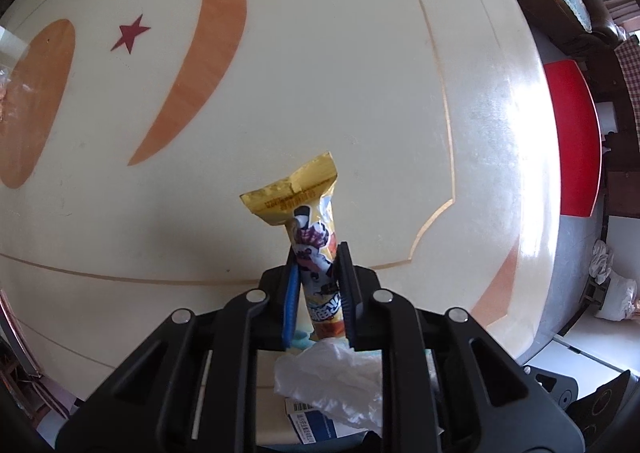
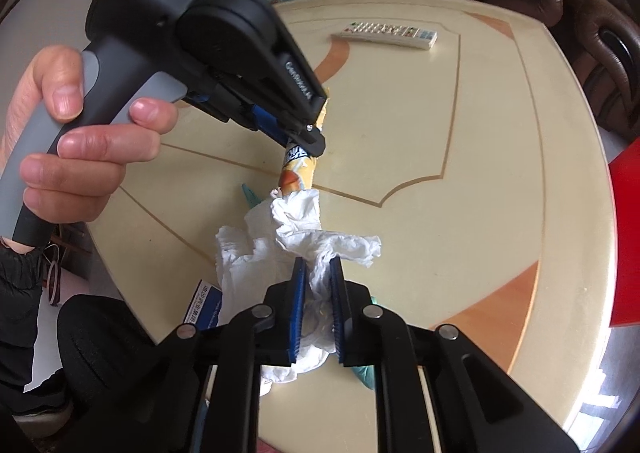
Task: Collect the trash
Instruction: 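Carry the snack wrapper and tissue down over the pink trash bin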
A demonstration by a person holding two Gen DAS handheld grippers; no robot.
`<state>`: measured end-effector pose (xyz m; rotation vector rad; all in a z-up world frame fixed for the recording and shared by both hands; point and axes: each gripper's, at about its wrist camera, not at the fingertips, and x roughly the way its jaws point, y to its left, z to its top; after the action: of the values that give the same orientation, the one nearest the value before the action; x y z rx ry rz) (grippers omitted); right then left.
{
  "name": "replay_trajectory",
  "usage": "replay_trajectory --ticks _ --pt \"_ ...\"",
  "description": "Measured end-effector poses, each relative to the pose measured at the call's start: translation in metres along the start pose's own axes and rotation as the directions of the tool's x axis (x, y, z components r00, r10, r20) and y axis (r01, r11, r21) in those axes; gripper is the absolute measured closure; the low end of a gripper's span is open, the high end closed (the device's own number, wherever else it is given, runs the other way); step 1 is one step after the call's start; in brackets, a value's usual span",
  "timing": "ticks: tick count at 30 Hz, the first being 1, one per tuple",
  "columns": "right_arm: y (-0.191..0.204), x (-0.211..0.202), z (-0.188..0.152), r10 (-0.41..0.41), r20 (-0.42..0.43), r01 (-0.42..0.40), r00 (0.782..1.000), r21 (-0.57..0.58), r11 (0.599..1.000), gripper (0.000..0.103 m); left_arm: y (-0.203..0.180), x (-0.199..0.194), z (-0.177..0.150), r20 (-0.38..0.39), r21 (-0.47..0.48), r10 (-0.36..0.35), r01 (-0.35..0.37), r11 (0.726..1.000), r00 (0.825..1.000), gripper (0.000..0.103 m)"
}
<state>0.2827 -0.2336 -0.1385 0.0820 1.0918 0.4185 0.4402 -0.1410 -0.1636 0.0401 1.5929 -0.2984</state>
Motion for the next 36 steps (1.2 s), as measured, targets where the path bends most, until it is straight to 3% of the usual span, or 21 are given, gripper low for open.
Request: replay_trajectory --ticks 14,18,28,36 --pt "0.024 -0.042 -0.001 -0.064 0.064 0.064 0.996 0.008 0.998 0.090 0.002 -0.048 -0.042 0.135 0.040 -0.009 0.004 0.999 0.991 0.085" --pt "0.033 -0.058 0.000 -0.077 0.092 0.077 0.993 0.011 0.997 0.090 0.011 -0.084 -0.051 0.180 0.036 -0.011 0.005 0.999 0.984 0.085" --pt "0.062 -0.113 -0.008 -0.113 0.173 0.113 0.978 0.014 0.994 0.090 0.024 -0.129 -0.125 0.279 0.095 -0.011 -0.016 0.995 0.960 0.085" --pt "0.092 -0.160 -0.040 -0.145 0.218 0.145 0.965 0.015 0.989 0.090 0.008 -0.156 -0.205 0.364 0.200 -0.015 -0.062 0.978 0.931 0.085"
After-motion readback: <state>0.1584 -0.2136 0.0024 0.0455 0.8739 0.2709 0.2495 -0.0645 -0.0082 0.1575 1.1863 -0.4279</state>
